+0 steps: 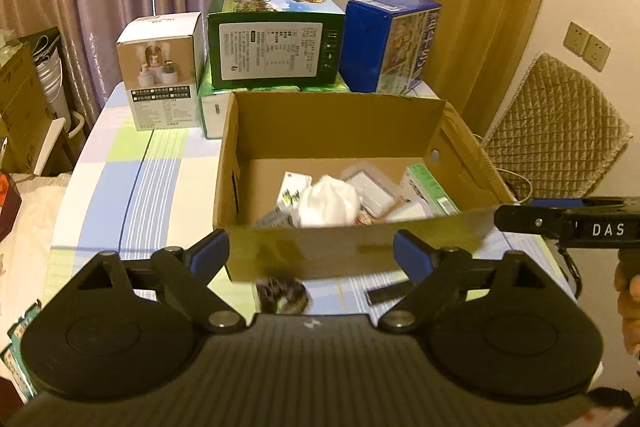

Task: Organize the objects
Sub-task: 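Withdraw both tools from the box back over the table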

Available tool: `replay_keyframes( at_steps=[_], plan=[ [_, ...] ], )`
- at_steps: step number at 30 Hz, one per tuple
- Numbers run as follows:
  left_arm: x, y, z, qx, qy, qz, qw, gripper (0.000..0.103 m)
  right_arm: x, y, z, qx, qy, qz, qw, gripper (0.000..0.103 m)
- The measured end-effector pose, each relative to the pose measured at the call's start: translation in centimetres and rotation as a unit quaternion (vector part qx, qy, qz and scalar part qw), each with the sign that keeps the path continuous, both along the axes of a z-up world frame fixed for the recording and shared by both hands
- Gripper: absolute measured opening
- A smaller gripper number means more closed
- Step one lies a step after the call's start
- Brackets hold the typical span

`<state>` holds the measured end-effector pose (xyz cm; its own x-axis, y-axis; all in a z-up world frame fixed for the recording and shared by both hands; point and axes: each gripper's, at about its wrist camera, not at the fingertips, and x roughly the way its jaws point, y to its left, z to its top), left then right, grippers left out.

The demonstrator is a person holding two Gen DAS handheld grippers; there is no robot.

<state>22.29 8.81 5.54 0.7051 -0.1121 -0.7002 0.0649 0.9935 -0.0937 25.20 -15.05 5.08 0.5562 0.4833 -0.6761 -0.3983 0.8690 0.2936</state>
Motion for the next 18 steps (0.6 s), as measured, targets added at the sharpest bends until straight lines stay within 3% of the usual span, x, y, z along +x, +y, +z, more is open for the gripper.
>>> replay_keyframes(
  at_steps=[10, 14, 18],
  plan=[
    [-6.1, -1.1, 1.5, -0.001, -0.018, 0.015, 0.9997, 0.101, -6.5, -1.5, 1.5, 0.013, -0.011, -0.01, 1.0, 0.095],
    [-8.1, -1.4, 1.6, 0.003, -0.018, 0.02, 0.9996, 0.102, -8.6, -1.9, 1.7, 0.02, -0.014, -0.014, 1.0, 0.101],
    [-9.7, -1.3, 1.4, 0.002, -0.015, 0.025, 0.9996, 0.102, -10.3, -2.1, 1.3, 0.018, -0.012, -0.016, 1.0, 0.101]
  ],
)
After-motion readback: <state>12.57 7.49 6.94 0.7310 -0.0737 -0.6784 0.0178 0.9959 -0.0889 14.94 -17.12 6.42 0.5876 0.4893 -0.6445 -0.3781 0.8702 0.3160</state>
